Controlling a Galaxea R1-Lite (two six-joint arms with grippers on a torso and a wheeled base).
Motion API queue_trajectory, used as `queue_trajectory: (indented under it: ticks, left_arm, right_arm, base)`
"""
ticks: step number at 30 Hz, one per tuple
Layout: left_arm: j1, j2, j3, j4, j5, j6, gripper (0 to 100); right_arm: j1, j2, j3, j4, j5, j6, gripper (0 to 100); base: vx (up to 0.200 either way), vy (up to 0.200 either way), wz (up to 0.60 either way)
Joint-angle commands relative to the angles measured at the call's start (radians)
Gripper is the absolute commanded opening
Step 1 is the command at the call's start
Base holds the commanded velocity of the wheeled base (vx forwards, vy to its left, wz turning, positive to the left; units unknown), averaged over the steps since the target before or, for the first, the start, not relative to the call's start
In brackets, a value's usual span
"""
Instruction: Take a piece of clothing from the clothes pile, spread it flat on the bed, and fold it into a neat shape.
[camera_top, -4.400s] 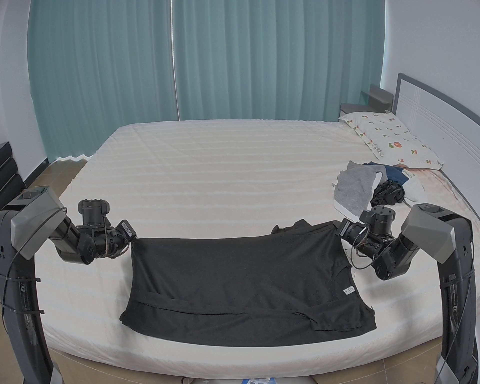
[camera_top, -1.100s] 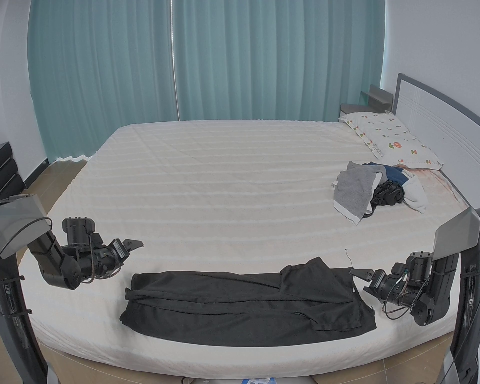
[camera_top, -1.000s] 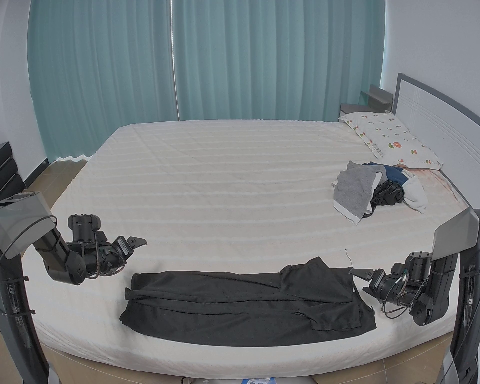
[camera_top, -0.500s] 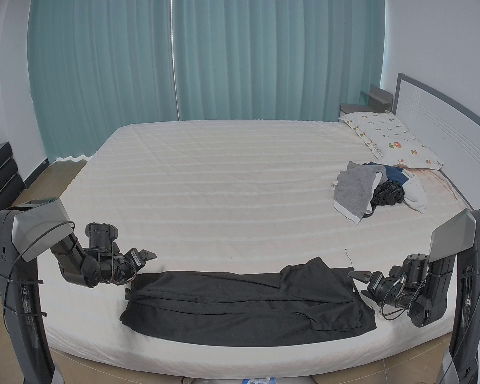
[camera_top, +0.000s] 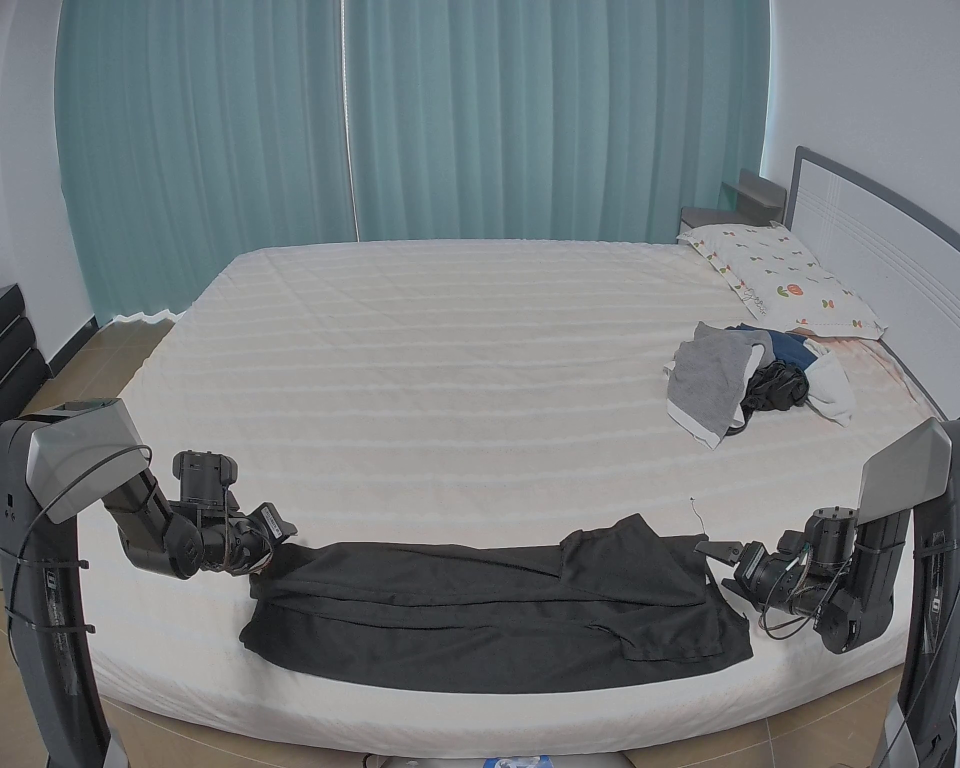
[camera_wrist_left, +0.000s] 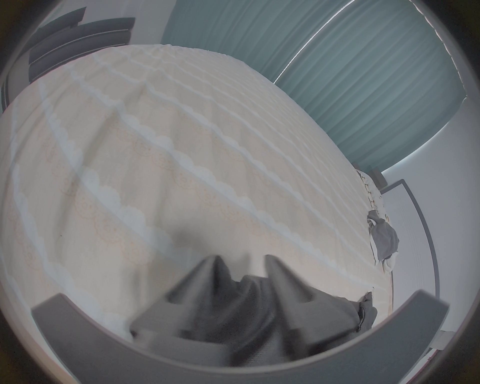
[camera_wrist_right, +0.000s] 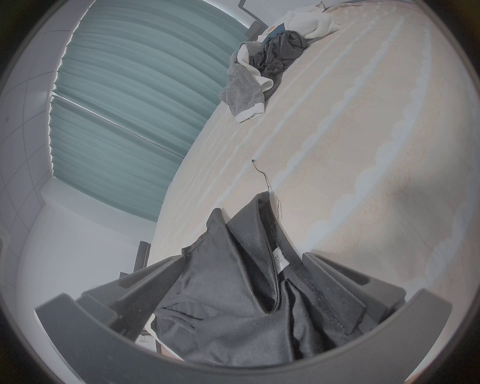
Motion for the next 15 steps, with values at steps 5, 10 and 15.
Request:
queue_trajectory:
  ticks: [5, 10, 15]
  left_arm:
    - [0.006, 0.005, -0.001, -0.004, 0.049, -0.072, 0]
    - [0.01, 0.002, -0.016, -0.017, 0.108, -0.166, 0]
    - [0.029, -0.001, -0.018, -0.02, 0.112, -0.166, 0]
  right_arm:
    - [-0.001, -0.002, -0.041, -0.011, -0.004, -0.001, 100]
    - [-0.008, 0.004, -0.044, -0.011, -0.006, -0.001, 100]
    - [-0.004, 0.019, -0.073, -0.008, -0.06, -0.001, 100]
  base:
    - [0.0, 0.0, 0.0]
    - [0.0, 0.0, 0.0]
    - [0.0, 0.0, 0.0]
